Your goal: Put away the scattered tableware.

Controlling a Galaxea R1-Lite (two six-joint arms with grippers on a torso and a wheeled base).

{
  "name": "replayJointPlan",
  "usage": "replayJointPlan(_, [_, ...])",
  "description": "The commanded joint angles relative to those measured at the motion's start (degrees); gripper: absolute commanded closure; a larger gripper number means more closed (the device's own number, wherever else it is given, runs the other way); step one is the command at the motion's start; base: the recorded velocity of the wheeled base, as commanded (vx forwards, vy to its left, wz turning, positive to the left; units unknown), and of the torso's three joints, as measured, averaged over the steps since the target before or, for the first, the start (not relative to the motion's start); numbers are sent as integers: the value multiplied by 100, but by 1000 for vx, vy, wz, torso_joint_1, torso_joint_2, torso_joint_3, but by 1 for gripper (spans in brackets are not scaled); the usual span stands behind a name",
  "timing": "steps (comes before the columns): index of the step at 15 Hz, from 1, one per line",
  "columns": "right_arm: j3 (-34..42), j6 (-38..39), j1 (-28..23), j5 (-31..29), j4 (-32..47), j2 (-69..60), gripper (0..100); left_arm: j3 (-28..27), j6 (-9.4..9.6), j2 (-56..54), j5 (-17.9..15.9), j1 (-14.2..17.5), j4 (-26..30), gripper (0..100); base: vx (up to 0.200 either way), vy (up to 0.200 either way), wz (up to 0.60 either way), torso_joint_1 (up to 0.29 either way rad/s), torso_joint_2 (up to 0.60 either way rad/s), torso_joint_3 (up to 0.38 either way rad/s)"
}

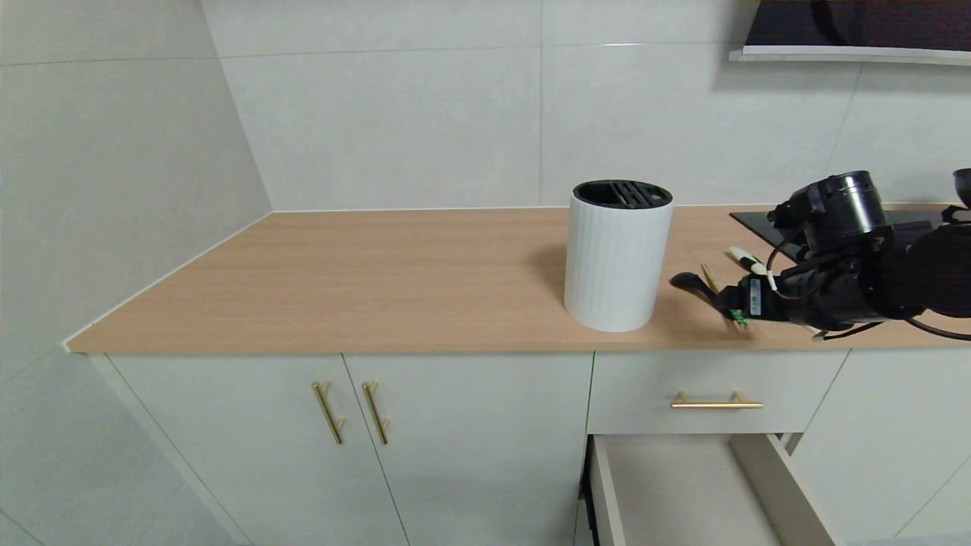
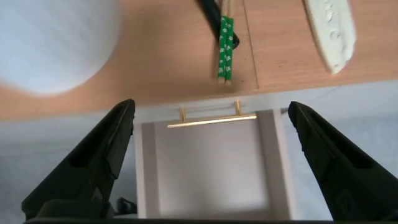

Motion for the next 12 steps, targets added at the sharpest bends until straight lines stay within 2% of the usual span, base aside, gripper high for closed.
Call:
replayJointPlan(1, [-80,21,-44,-54,-11,503,0,0,-1,1,4,2,-1,0,0,0,0,0,0,0])
replayJointPlan(7, [-80,21,-316,-81,-556,872,0,0,-1,1,4,2,-1,0,0,0,0,0,0,0])
replayJointPlan(12, [-89,12,-369,-81,-609,1039,0,0,-1,1,4,2,-1,0,0,0,0,0,0,0])
